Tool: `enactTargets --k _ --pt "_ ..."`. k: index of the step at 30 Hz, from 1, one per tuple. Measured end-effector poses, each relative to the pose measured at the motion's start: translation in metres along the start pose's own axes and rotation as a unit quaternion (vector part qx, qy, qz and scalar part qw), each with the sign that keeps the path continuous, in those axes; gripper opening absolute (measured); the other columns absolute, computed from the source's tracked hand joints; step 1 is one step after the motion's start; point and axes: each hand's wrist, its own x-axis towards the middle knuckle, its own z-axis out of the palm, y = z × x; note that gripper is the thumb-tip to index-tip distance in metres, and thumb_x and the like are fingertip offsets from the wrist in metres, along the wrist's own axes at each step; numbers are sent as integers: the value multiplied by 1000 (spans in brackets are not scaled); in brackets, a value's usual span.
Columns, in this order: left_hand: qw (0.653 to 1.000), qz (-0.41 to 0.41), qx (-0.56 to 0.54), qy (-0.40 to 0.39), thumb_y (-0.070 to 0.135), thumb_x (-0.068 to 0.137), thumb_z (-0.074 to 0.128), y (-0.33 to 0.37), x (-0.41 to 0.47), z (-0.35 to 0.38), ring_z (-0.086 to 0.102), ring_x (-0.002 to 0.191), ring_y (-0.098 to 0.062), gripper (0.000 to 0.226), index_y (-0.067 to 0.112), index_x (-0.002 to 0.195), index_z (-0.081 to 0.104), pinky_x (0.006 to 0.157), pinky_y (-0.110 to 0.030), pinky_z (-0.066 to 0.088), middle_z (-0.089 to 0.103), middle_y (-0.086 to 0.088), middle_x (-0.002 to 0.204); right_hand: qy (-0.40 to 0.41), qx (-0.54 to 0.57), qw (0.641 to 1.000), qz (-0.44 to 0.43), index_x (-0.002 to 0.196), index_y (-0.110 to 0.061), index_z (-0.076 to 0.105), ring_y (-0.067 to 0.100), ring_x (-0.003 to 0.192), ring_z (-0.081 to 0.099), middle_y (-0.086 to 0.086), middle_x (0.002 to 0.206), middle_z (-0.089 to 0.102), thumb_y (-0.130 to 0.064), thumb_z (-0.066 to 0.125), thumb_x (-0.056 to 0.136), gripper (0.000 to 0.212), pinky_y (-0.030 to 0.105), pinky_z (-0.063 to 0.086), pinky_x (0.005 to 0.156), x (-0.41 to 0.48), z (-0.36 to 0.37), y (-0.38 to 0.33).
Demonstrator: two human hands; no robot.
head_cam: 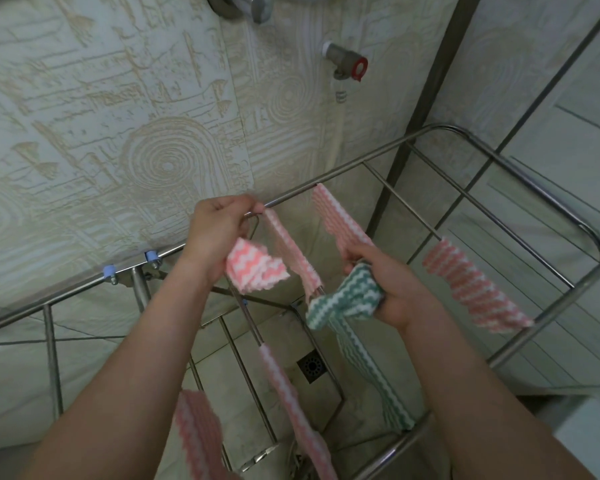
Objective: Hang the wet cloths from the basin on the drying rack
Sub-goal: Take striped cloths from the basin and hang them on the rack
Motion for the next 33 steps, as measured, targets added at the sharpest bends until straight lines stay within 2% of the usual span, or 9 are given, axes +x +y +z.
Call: enactTargets --k 3,7,10,12,16,23,28,31,33 --pt "995 14 41 -91 27 85 67 12 -41 -4 29 39 -8 19 16 71 73 42 -18 27 41 6 41 -71 129 989 -3 80 -13 60 11 48 51 -2 61 52 -22 59 89 13 27 53 56 -19 2 4" --pt "970 86 120 -195 41 76 68 13 -92 7 47 57 -6 25 22 91 74 61 -19 40 60 -7 73 -129 202 970 -23 91 -11 62 16 63 55 3 75 52 -19 61 85 10 32 54 68 -43 7 11" --pt "957 118 164 -208 56 85 55 8 -110 13 63 73 -9 38 24 98 71 72 -36 50 70 -8 95 -182 246 952 -30 101 -9 61 20 63 65 8 70 63 -17 55 91 14 34 58 63 -67 13 12" --pt "960 99 126 -229 53 87 56 9 -119 14 62 74 -22 46 10 91 71 70 -45 50 68 -15 84 -202 254 945 -49 108 -8 60 20 62 66 8 70 65 -17 49 95 20 32 56 60 -78 14 13" --pt "973 94 35 -207 17 74 71 21 -139 19 64 62 -2 6 12 76 74 60 -13 49 72 3 67 -210 259 940 -75 112 -12 64 20 69 58 7 75 56 -19 52 93 23 35 53 67 -88 5 16" --pt "967 193 57 -159 22 69 71 54 -157 14 66 65 -5 10 20 78 75 61 -15 51 74 5 71 -92 -81 981 -151 104 -22 71 22 99 65 8 116 66 -37 55 92 26 39 56 82 -124 -28 14" --pt "939 221 110 -240 34 71 72 72 -168 18 56 65 -50 13 31 83 77 61 -46 48 64 -35 78 -78 -411 871 -257 132 -48 46 -6 126 33 -30 135 35 -63 49 79 55 29 31 105 -164 -36 2" --pt "927 206 123 -288 34 72 72 78 -174 23 62 68 -34 13 30 84 77 69 -41 52 67 -31 82 -111 -384 858 -323 129 -50 48 -10 129 36 -27 142 41 -46 71 75 59 23 30 105 -173 -27 5" --pt "927 194 119 -298 29 73 71 81 -177 24 65 73 -25 12 24 82 78 72 -32 53 71 -22 80 -98 -331 867 -359 115 -36 64 -4 110 57 -15 116 65 -29 78 76 42 24 42 97 -169 -22 13"
